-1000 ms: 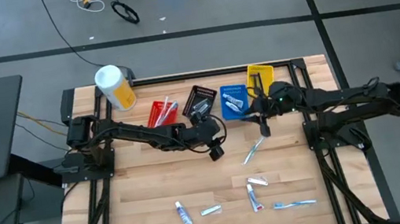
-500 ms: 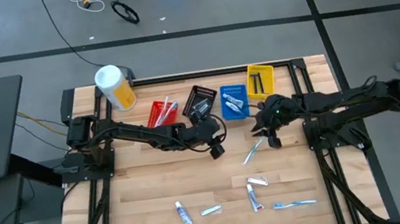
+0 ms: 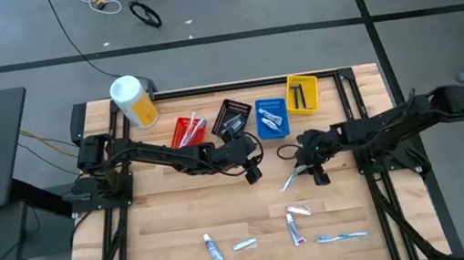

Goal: Pick & Place Travel size toiletries
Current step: Put the green toothbrush into the red bin

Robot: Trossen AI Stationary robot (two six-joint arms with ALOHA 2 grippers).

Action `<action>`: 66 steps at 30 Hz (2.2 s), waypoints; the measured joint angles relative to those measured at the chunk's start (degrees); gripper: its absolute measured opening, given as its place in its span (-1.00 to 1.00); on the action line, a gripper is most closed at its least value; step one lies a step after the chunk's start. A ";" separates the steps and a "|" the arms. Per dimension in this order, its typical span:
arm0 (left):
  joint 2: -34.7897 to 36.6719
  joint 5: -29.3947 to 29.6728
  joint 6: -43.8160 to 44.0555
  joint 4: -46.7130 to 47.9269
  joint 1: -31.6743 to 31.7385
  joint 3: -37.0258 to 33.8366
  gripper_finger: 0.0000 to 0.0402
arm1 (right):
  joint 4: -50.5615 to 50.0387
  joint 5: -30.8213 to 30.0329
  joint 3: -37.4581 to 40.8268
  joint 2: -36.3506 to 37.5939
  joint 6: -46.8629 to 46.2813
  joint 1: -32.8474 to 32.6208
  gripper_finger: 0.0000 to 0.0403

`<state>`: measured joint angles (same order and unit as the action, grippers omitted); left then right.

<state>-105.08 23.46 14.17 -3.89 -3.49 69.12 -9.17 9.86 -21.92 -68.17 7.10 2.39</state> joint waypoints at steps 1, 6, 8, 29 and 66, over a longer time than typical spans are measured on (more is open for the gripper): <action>0.00 0.00 0.00 0.02 0.00 0.00 -0.06 | 0.04 -1.33 0.08 -0.51 0.03 -0.09 -0.31; 0.00 -0.14 0.01 0.05 0.00 0.00 -0.06 | 0.39 -5.79 0.14 -3.03 2.30 -0.14 -0.31; 0.00 -0.17 0.00 0.02 0.00 0.00 -0.06 | 0.64 -6.40 0.14 -4.24 3.72 -0.14 -0.31; 0.00 -0.20 3.18 -0.07 -0.01 0.00 -0.06 | 6.96 -6.84 0.16 -8.23 2.90 -0.23 -0.70; -0.02 -6.32 -0.07 3.45 0.00 0.00 -0.06 | 32.14 -12.98 0.16 -8.32 4.78 -0.21 -0.94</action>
<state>-105.10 17.15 14.11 -0.45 -3.49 69.12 22.97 -3.11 -21.76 -76.49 11.88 2.17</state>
